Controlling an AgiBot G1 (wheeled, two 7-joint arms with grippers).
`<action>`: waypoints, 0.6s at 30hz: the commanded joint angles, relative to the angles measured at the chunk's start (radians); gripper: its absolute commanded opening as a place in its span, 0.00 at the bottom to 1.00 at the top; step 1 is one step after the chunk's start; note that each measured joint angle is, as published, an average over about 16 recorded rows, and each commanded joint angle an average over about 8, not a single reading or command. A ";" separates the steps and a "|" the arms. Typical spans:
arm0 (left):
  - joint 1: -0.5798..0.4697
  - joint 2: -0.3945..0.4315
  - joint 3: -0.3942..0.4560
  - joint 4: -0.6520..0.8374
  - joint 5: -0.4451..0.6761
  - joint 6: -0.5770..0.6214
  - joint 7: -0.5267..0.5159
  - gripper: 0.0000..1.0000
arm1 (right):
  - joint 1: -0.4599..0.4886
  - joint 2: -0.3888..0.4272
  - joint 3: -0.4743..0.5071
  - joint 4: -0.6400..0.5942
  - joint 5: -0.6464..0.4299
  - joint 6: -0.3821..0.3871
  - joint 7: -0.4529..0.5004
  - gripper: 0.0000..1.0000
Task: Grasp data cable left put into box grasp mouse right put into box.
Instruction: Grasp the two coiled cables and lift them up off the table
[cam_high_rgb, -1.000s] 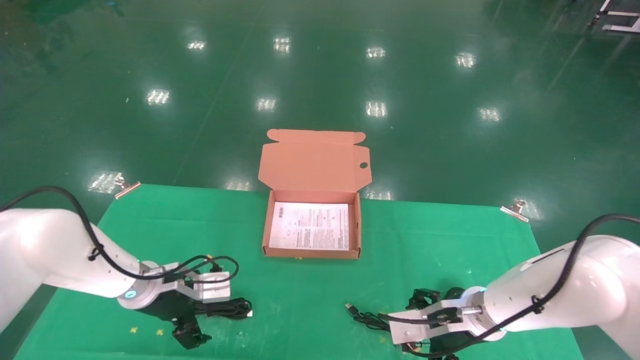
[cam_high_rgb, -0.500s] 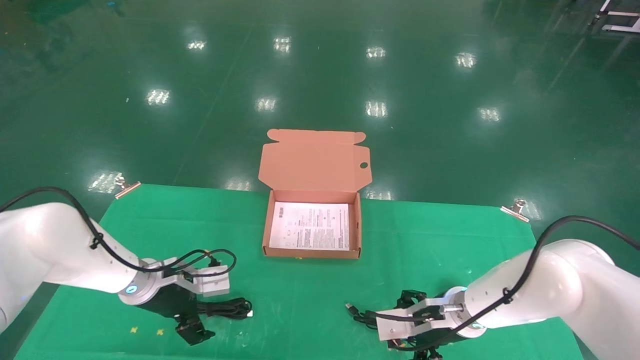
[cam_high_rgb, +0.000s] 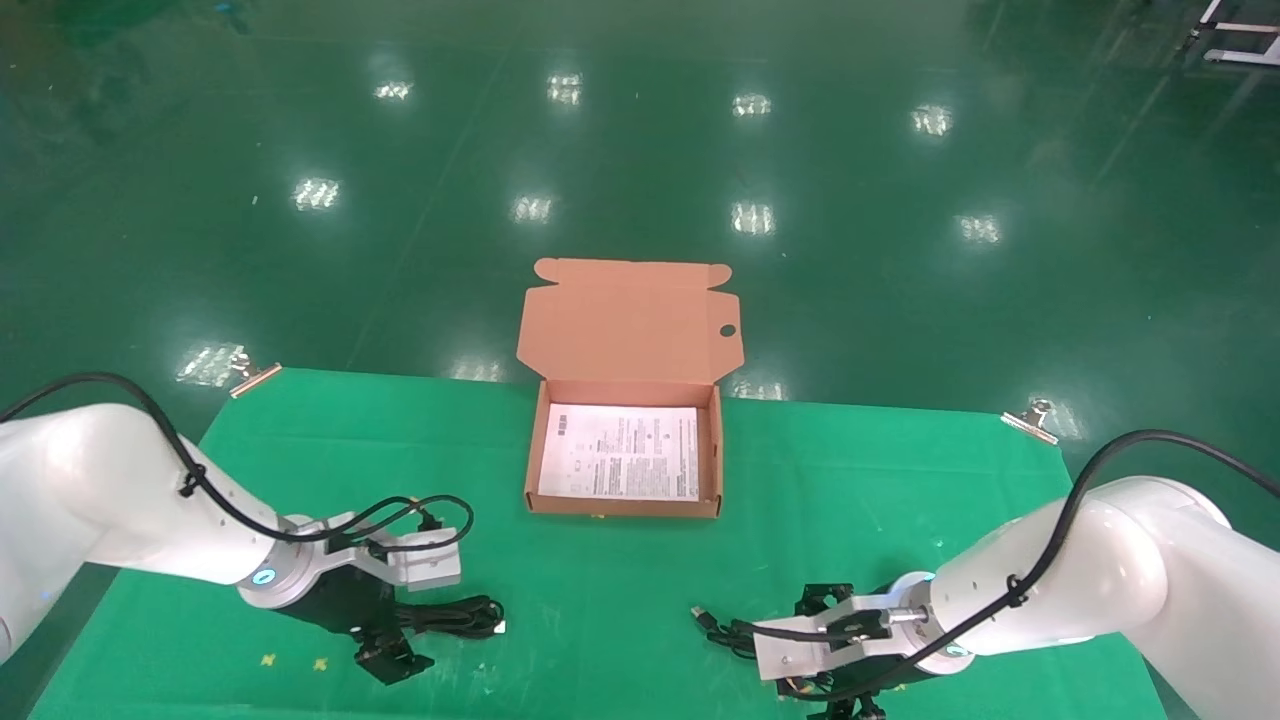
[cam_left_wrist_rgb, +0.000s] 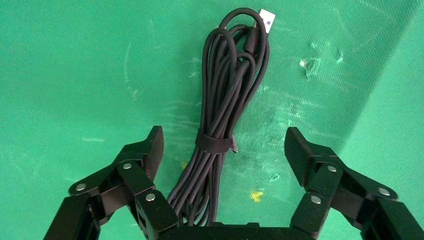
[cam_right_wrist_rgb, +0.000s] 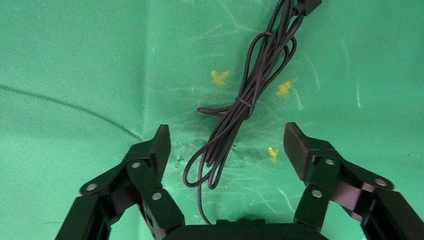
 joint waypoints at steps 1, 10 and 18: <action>0.000 0.000 0.001 -0.002 0.001 0.001 -0.001 0.00 | 0.000 0.001 0.000 0.002 0.000 -0.001 0.001 0.00; 0.000 -0.001 0.002 -0.007 0.003 0.003 -0.003 0.00 | 0.001 0.003 0.000 0.007 -0.001 -0.002 0.002 0.00; 0.001 -0.001 0.003 -0.010 0.004 0.004 -0.004 0.00 | 0.001 0.004 0.000 0.009 -0.001 -0.003 0.002 0.00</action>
